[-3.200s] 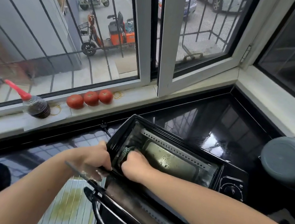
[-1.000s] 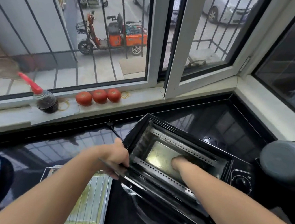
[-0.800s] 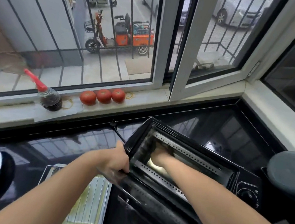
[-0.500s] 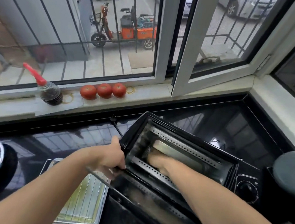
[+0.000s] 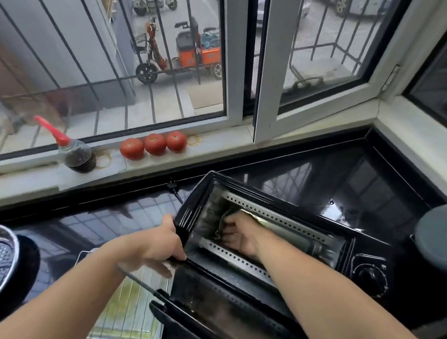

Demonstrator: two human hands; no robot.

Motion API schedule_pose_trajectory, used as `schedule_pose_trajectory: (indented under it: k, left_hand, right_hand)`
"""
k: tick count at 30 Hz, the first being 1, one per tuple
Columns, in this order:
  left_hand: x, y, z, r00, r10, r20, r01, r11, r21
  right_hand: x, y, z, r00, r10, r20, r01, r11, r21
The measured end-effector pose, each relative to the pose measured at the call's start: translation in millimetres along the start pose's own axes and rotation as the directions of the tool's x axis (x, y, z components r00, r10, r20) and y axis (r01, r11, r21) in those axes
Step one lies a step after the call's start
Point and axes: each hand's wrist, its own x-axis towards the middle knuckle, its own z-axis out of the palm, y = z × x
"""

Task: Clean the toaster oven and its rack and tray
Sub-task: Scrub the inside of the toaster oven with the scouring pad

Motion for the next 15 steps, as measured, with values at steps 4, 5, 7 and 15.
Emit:
schedule_pose_trajectory:
  k: [4, 5, 7, 15]
  left_hand:
    - [-1.5, 1.2, 0.8, 1.0, -0.006, -0.01, 0.006, 1.0, -0.007]
    - [-1.9, 1.0, 1.2, 1.0, -0.003, -0.009, 0.003, 1.0, -0.016]
    - [-3.6, -1.1, 1.8, 1.0, 0.002, -0.008, -0.002, 1.0, -0.023]
    - [-7.6, -22.0, 5.7, 0.999, 0.01, -0.047, -0.011, 1.0, -0.016]
  right_hand:
    - [-15.6, -3.7, 8.3, 0.994, 0.001, 0.109, 0.016, 0.987, -0.158]
    - [-21.7, -5.5, 9.2, 0.989, 0.004, 0.149, 0.025, 0.981, -0.19]
    - [-27.6, -7.1, 7.4, 0.982, 0.008, 0.187, 0.042, 0.964, -0.261]
    - [-55.3, 2.7, 35.1, 0.9, -0.432, -0.063, 0.303, 0.722, -0.622]
